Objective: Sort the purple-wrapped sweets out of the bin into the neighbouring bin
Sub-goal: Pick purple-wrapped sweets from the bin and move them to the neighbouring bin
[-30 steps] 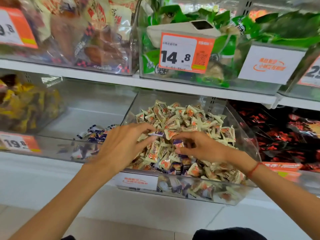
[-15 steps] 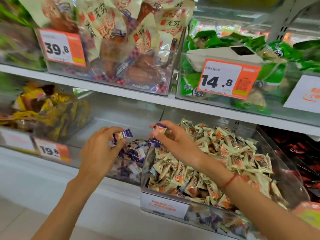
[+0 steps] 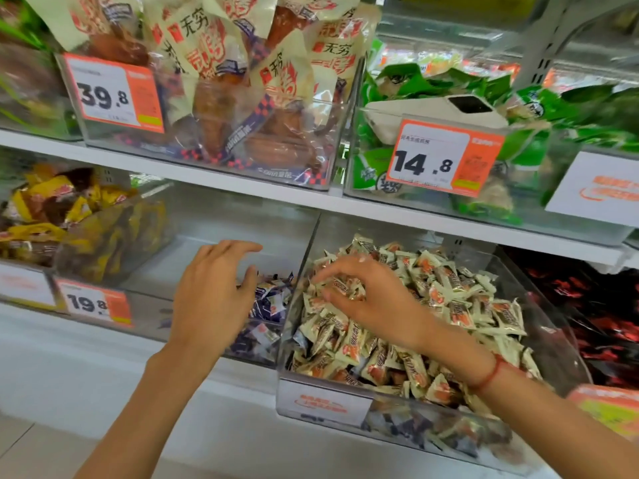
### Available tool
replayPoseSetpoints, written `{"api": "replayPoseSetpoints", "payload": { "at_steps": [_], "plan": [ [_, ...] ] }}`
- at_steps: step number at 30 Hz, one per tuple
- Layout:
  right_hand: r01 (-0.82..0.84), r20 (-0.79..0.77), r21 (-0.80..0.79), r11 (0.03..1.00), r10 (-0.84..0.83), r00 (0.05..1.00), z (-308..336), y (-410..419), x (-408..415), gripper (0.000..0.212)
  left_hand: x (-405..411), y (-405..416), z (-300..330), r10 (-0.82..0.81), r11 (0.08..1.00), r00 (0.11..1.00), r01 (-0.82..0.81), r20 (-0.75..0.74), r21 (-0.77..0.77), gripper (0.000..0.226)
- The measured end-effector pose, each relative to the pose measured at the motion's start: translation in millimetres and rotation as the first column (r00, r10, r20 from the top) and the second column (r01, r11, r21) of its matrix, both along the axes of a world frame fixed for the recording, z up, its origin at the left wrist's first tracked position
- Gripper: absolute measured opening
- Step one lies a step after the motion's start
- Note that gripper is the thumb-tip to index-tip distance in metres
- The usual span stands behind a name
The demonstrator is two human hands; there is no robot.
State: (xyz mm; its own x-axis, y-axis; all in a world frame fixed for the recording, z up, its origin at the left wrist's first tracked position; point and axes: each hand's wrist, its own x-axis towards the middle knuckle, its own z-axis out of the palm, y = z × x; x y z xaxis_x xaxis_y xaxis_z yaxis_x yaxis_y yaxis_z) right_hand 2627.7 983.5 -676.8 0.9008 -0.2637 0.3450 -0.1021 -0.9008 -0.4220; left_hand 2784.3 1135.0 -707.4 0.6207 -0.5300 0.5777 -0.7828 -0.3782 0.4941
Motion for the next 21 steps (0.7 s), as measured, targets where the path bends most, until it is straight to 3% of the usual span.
{"api": "replayPoseSetpoints", "payload": {
  "at_steps": [2,5,7,9,13,16,21],
  "plan": [
    [0.081,0.03,-0.021,0.997,-0.08,0.996,-11,-14,-40,0.02,-25,-5,17,-0.11,0.99,0.993,0.112,0.033,-0.08,0.027],
    [0.236,0.044,-0.086,0.968,-0.233,0.971,-20,-41,-92,0.024,-60,-25,23,-0.382,0.923,0.924,0.38,-0.022,-0.059,0.026],
    [0.287,0.005,-0.132,0.949,-0.289,0.957,-16,-55,-119,0.024,-74,-45,19,-0.561,0.825,0.822,0.565,-0.098,0.018,0.028],
    [0.228,-0.116,-0.208,0.951,-0.256,0.96,-9,-61,-139,0.029,-82,-67,9,-0.674,0.699,0.726,0.686,-0.137,0.202,0.033],
    [0.038,-0.367,-0.276,0.96,-0.142,0.919,-4,-65,-154,0.054,-84,-104,-19,-0.734,0.502,0.678,0.586,-0.046,0.636,0.065],
    [-0.024,-0.38,-0.376,0.926,-0.13,0.916,-9,-66,-148,0.051,-75,-115,-31,-0.732,0.546,0.677,0.512,0.08,0.663,0.068],
    [-0.098,-0.31,-0.405,0.909,-0.036,0.95,-22,-57,-116,0.026,-66,-122,-27,-0.684,0.612,0.717,0.466,0.133,0.639,0.062]
  ]
}}
